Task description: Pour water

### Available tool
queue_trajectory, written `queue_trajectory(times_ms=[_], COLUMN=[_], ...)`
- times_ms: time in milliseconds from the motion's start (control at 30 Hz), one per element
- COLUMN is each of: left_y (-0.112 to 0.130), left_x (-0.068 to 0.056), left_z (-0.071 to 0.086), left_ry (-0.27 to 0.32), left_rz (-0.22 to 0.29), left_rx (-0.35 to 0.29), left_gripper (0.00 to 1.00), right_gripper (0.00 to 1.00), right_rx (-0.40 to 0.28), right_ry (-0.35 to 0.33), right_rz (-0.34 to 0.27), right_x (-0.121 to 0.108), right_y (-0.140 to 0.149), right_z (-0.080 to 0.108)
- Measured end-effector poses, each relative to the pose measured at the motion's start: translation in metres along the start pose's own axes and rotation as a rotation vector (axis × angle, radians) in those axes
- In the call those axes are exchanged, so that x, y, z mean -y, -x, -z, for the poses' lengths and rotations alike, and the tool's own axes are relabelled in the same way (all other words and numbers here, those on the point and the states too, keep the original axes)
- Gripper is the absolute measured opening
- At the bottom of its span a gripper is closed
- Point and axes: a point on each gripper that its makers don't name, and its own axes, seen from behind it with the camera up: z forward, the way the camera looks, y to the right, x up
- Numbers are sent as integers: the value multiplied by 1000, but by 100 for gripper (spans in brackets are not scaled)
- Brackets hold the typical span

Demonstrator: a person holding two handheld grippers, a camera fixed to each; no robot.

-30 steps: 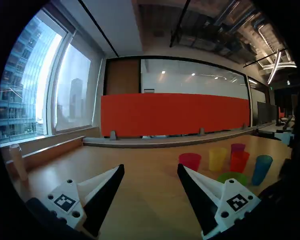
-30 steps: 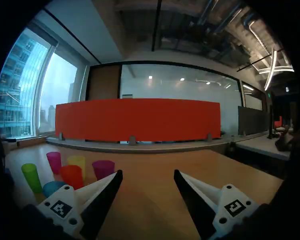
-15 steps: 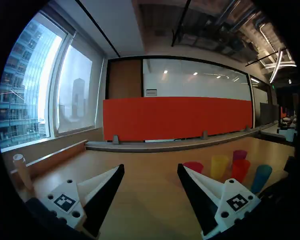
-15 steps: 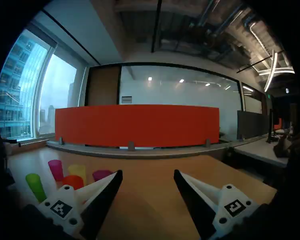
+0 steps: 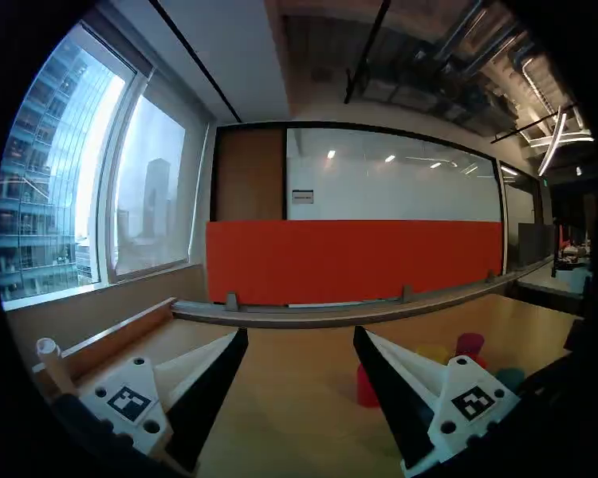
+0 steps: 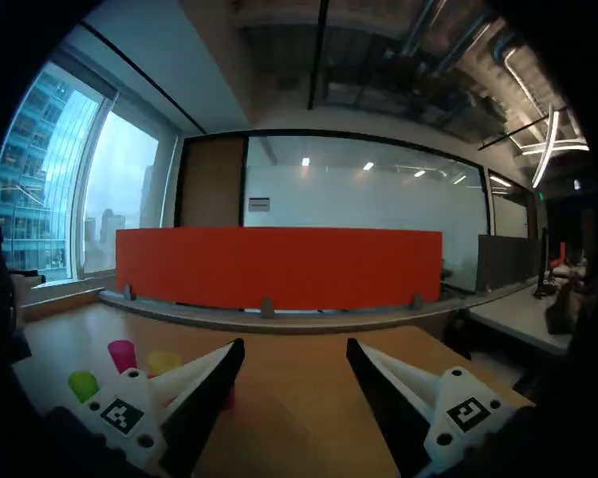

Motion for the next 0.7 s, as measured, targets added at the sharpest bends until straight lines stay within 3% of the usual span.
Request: queue_trajectory(times_ms=[333,700], left_y=[-41,-57], left_x=[-6,-16], left_z=[1,-2], left_ry=[24,74], left_rz=[3,15], left_rx=[-11,12], left_gripper=[98,99], right_gripper=[99,99], right_rx=[12,23], right_ry=[2,-33], right_rz=[28,23], right_x=[-3,6], right_y=[-28,-59], right_z=[-2,-2])
